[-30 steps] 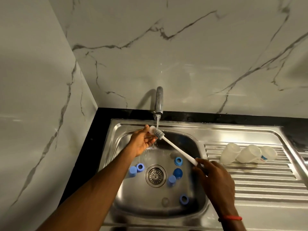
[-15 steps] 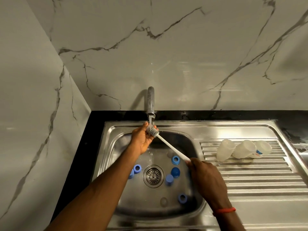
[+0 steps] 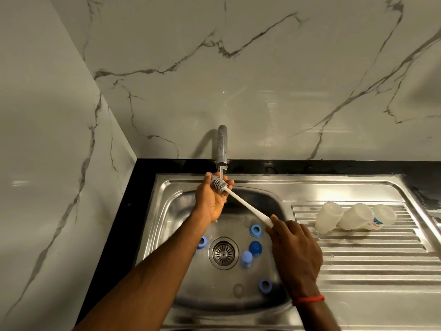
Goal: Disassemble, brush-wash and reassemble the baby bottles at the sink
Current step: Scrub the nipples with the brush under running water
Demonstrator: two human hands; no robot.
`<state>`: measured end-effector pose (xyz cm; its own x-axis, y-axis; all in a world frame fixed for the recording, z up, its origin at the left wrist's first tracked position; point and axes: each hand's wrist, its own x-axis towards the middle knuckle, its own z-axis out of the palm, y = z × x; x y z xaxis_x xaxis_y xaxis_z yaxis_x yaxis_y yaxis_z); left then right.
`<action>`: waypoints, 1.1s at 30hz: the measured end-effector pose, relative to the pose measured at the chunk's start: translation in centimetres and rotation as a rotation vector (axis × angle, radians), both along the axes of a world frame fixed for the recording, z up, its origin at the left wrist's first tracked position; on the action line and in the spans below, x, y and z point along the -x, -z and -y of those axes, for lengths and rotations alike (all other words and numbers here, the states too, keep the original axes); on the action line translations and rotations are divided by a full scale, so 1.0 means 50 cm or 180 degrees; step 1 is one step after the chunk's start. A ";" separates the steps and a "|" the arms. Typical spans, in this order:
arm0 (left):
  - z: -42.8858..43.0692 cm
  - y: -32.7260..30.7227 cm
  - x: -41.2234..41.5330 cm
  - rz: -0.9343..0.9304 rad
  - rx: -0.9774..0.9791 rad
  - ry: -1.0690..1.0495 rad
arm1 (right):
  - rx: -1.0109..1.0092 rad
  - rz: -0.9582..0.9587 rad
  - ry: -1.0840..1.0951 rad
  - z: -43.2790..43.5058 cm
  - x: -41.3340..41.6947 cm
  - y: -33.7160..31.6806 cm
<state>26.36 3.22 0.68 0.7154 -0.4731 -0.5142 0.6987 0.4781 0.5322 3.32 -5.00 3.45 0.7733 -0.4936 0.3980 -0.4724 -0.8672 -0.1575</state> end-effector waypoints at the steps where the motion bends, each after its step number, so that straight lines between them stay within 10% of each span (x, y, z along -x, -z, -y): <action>1: 0.000 -0.002 0.002 0.0038 -0.0041 0.0024 | 0.0129 -0.0027 -0.0025 0.002 -0.001 0.003; 7: 0.001 -0.014 0.004 0.0299 -0.0327 0.0384 | -0.0228 -0.0186 -0.0206 0.000 -0.010 0.003; 14: -0.006 -0.016 -0.005 0.0311 -0.0204 0.0729 | -0.5628 -0.0246 0.0415 0.009 -0.024 -0.035; 16: -0.001 -0.018 -0.006 0.0276 -0.0250 0.0713 | -0.6147 -0.0267 0.0502 0.014 -0.025 -0.041; 22: 0.027 -0.019 -0.017 -0.0171 -0.0633 0.0245 | -0.1407 -0.0134 -0.0140 -0.043 -0.018 0.015; 26: 0.049 -0.027 -0.038 -0.0401 -0.0929 0.0143 | -0.0076 -0.0400 -0.0218 -0.034 0.004 0.024; 29: 0.055 -0.022 -0.053 -0.0469 -0.0984 0.0100 | -0.0296 -0.0433 -0.0299 -0.023 0.001 0.022; 33: 0.050 -0.019 -0.060 -0.0466 -0.0750 0.0178 | -0.2945 -0.0302 -0.0145 -0.020 -0.006 0.005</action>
<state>29.35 0.72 1.65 0.6016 -0.3648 -0.7106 0.7981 0.3118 0.5156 3.60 -3.98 3.19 0.8088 -0.5513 -0.2046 -0.4874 -0.4339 -0.7578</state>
